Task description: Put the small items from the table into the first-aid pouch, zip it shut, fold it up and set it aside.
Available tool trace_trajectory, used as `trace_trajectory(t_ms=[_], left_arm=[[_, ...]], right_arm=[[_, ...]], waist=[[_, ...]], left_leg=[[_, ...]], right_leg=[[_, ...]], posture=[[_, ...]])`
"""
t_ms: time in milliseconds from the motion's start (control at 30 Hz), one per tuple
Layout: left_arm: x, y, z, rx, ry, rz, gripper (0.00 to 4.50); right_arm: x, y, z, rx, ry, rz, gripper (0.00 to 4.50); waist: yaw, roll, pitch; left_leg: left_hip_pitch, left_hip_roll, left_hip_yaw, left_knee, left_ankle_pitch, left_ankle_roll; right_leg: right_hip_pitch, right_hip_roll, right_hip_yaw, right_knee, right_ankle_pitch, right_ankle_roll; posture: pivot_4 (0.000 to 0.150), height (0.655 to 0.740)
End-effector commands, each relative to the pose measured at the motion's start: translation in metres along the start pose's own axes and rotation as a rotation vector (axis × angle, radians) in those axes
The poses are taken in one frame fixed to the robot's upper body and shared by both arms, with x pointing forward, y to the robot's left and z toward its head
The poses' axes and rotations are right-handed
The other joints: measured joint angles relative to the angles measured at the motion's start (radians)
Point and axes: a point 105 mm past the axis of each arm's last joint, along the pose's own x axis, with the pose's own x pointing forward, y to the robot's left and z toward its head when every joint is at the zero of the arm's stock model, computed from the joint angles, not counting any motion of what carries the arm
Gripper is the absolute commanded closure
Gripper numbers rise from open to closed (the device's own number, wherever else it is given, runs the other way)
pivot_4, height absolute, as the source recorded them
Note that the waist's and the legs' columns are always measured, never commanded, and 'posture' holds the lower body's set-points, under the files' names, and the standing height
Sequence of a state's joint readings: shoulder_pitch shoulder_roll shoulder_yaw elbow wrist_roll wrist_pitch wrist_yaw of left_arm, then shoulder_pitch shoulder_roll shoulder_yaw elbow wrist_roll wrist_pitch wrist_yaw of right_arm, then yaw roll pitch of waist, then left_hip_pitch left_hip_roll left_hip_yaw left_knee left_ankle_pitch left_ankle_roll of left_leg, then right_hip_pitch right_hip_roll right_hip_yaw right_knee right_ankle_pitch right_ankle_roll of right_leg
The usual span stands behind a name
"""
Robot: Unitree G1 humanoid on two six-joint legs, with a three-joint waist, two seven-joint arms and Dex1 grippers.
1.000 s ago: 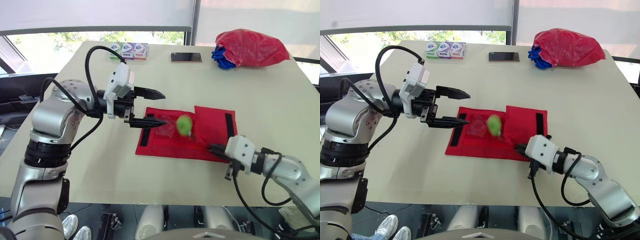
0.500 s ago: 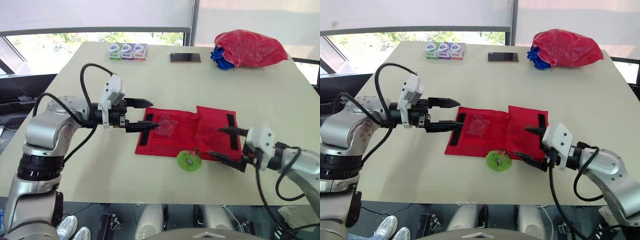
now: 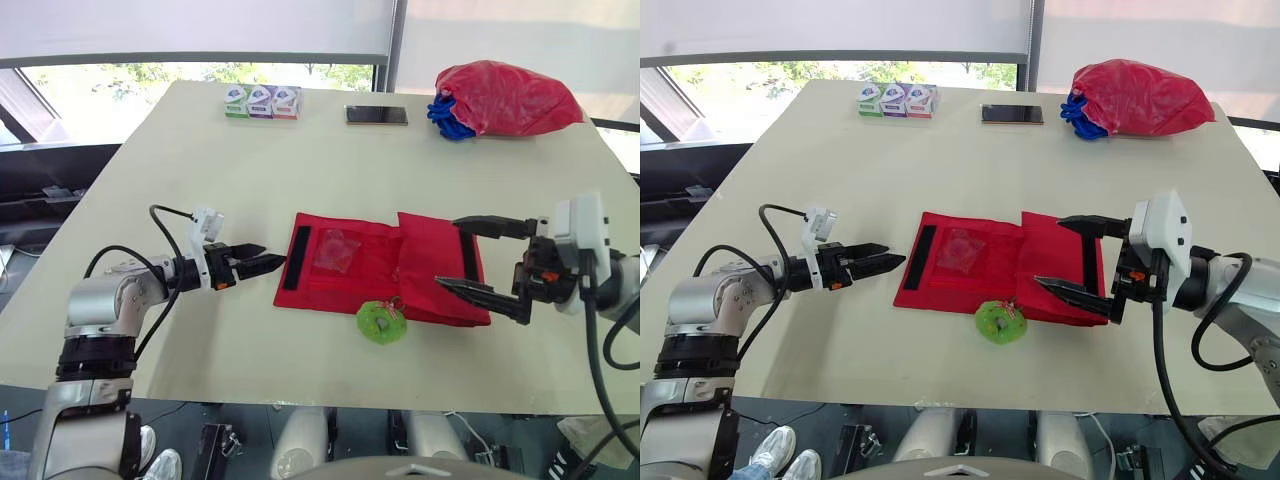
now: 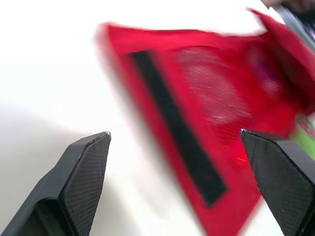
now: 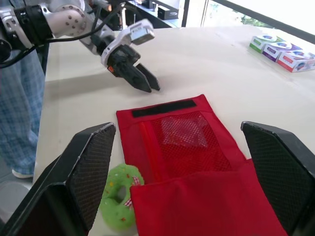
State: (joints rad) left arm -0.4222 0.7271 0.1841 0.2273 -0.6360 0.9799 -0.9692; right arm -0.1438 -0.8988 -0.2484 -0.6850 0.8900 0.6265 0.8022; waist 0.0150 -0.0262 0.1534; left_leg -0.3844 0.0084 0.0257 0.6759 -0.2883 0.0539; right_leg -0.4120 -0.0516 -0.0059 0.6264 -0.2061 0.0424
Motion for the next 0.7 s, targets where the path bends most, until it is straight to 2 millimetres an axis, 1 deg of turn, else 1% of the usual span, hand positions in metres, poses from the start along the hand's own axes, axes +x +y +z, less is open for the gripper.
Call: trace_trajectory(t_ms=[33,133,200,333,467,533,567,633,667,700], left_arm=[[0.003,-0.013,0.005,-0.118,0.002,-0.077,0.0],[0.012,-0.017,-0.004,-0.23,0.054,-0.097,0.0],[0.017,-0.02,-0.008,-0.27,0.078,-0.116,0.0],[0.022,-0.029,-0.011,-0.316,0.102,-0.17,0.0],[0.023,-0.032,-0.012,-0.326,0.111,-0.192,0.0],[0.023,-0.032,-0.01,-0.334,0.1,-0.198,0.54],[0.022,-0.031,-0.01,-0.335,0.097,-0.198,0.81],[0.021,-0.031,-0.009,-0.336,0.095,-0.197,1.76],[0.021,-0.031,-0.009,-0.335,0.093,-0.2,2.32],[0.02,-0.031,-0.009,-0.335,0.091,-0.202,2.7]], right_arm=[[0.001,0.001,0.005,-0.032,-0.014,0.01,0.14],[0.003,0.002,0.006,-0.048,-0.017,0.018,0.14],[0.004,0.002,0.007,-0.055,-0.017,0.024,0.14],[0.007,0.001,0.009,-0.067,-0.019,0.036,0.14],[0.01,0.002,0.012,-0.074,-0.024,0.05,0.14],[0.011,0.003,0.013,-0.078,-0.026,0.055,0.0],[0.012,0.003,0.013,-0.079,-0.027,0.057,0.0],[0.013,0.003,0.013,-0.078,-0.028,0.061,0.0],[0.014,0.003,0.013,-0.079,-0.026,0.064,0.0],[0.014,0.003,0.013,-0.079,-0.026,0.066,0.0]], waist=[[0.0,0.0,0.0],[0.0,0.0,0.0],[-0.001,0.0,0.0],[-0.001,0.0,0.0],[-0.001,0.0,0.0],[-0.001,0.0,0.0],[-0.001,0.0,0.0],[-0.001,0.0,0.0],[-0.001,0.0,0.0],[-0.001,0.0,0.0]], left_leg=[[0.0,0.0,-0.001,0.0,0.0,0.0],[-0.001,-0.002,-0.001,0.0,0.0,0.0],[0.0,-0.002,-0.001,0.001,0.0,0.0],[0.0,-0.002,-0.001,0.001,0.0,0.0],[0.0,-0.002,-0.001,0.001,0.0,0.0],[0.0,-0.002,-0.001,0.001,0.0,0.0],[0.0,-0.002,-0.001,0.001,0.0,0.0],[-0.001,-0.002,-0.002,0.001,0.0,0.0],[-0.001,-0.002,-0.002,0.001,0.0,0.0],[-0.001,-0.002,-0.002,0.001,0.0,0.0]], right_leg=[[0.0,0.0,0.0,0.0,0.0,0.0],[0.0,-0.002,0.0,0.0,0.0,0.0],[0.0,-0.002,0.0,0.0,0.0,0.0],[0.001,-0.002,0.0,0.0,0.0,0.0],[0.0,-0.003,0.0,0.001,0.0,0.0],[0.0,-0.004,0.0,0.0,0.0,0.0],[0.0,-0.004,0.0,0.0,0.0,0.0],[0.0,-0.006,-0.001,0.0,0.0,0.0],[0.0,-0.007,-0.001,0.0,0.0,0.0],[0.0,-0.007,-0.001,0.0,0.0,0.0]], posture=[[0.15,0.74],[0.15,0.74],[0.15,0.74],[0.15,0.74],[0.15,0.74],[0.15,0.74],[0.15,0.74],[0.15,0.74],[0.15,0.74],[0.15,0.74]])
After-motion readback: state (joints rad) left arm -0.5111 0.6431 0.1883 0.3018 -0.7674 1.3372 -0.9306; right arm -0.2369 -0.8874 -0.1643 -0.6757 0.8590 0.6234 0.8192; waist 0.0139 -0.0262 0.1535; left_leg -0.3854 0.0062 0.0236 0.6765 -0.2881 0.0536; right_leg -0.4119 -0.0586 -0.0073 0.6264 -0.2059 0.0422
